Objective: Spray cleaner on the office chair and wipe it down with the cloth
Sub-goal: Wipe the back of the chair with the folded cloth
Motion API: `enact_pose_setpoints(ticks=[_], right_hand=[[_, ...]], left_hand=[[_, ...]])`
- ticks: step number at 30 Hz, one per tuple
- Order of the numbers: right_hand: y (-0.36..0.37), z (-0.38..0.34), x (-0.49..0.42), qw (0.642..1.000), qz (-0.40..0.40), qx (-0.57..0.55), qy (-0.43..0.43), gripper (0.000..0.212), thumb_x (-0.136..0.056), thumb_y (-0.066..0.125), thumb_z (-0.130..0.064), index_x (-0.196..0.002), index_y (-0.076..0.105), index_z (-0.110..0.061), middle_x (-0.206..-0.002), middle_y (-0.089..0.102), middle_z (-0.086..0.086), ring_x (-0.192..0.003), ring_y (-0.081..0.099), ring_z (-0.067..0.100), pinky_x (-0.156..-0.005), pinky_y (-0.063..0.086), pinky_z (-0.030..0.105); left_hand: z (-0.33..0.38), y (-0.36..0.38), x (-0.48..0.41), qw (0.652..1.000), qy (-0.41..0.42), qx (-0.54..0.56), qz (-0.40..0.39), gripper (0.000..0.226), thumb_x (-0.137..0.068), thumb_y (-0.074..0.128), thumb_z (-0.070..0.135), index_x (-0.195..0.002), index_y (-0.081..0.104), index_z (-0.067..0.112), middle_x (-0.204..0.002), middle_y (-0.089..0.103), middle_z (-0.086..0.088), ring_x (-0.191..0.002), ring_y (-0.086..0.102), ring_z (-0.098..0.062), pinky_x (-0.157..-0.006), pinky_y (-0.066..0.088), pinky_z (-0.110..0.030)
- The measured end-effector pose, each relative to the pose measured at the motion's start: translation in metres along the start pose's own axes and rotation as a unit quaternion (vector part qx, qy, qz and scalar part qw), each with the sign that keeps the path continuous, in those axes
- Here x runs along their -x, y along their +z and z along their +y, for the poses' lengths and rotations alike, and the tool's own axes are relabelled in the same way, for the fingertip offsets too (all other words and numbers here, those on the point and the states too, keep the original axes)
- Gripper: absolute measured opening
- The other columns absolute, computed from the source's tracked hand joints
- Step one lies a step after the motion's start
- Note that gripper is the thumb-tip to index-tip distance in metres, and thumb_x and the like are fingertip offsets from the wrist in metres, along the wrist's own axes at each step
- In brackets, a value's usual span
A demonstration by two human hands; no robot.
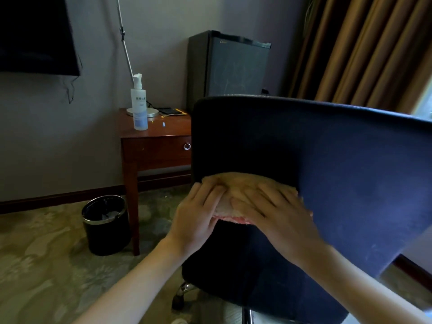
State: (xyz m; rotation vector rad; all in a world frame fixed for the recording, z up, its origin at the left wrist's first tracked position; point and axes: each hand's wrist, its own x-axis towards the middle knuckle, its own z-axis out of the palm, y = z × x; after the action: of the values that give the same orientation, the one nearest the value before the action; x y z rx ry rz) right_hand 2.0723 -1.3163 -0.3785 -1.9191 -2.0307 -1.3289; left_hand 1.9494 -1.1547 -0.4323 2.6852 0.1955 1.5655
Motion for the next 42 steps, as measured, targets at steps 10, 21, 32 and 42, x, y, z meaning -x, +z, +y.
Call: enact_pose_setpoints(ticks=[10, 21, 32, 42], right_hand=[[-0.043, 0.012, -0.085, 0.996, 0.085, 0.013, 0.009, 0.04, -0.09, 0.037, -0.017, -0.122, 0.06, -0.022, -0.129, 0.058, 0.004, -0.119, 0.052, 0.029, -0.081, 0.044, 0.039], [0.048, -0.01, -0.024, 1.0, -0.006, 0.0, 0.02, 0.068, -0.065, 0.065, -0.008, -0.13, 0.052, -0.024, -0.132, 0.056, 0.002, -0.117, 0.051, 0.028, -0.076, 0.045, 0.044], [0.085, -0.036, 0.03, 0.993, -0.109, -0.034, -0.001, 0.061, -0.067, 0.06, -0.015, -0.128, 0.055, -0.023, -0.13, 0.058, 0.001, -0.113, 0.057, 0.026, -0.074, 0.049, 0.042], [0.018, 0.003, 0.064, 0.998, -0.039, -0.027, 0.038, 0.06, -0.069, 0.059, -0.005, -0.125, 0.051, -0.024, -0.122, 0.063, -0.002, -0.112, 0.054, 0.025, -0.074, 0.053, 0.043]], left_hand=[[-0.025, -0.055, -0.066, 0.994, -0.056, -0.03, 0.092, 0.042, -0.085, 0.069, 0.016, -0.12, 0.057, -0.002, -0.133, 0.053, -0.017, -0.127, 0.049, -0.028, -0.106, 0.041, -0.035], [-0.033, 0.014, -0.001, 0.993, -0.092, 0.026, 0.07, 0.039, -0.075, 0.074, 0.0, -0.112, 0.063, -0.003, -0.131, 0.054, -0.016, -0.124, 0.05, -0.03, -0.101, 0.046, -0.037], [-0.024, 0.056, 0.066, 0.989, -0.136, 0.039, -0.032, 0.04, -0.075, 0.069, 0.008, -0.114, 0.062, 0.0, -0.13, 0.055, -0.012, -0.121, 0.05, -0.021, -0.104, 0.034, -0.014], [0.031, 0.033, 0.022, 0.997, -0.026, 0.029, -0.065, 0.045, -0.076, 0.077, 0.021, -0.115, 0.058, 0.012, -0.12, 0.062, -0.006, -0.115, 0.055, -0.02, -0.095, 0.048, -0.034]])
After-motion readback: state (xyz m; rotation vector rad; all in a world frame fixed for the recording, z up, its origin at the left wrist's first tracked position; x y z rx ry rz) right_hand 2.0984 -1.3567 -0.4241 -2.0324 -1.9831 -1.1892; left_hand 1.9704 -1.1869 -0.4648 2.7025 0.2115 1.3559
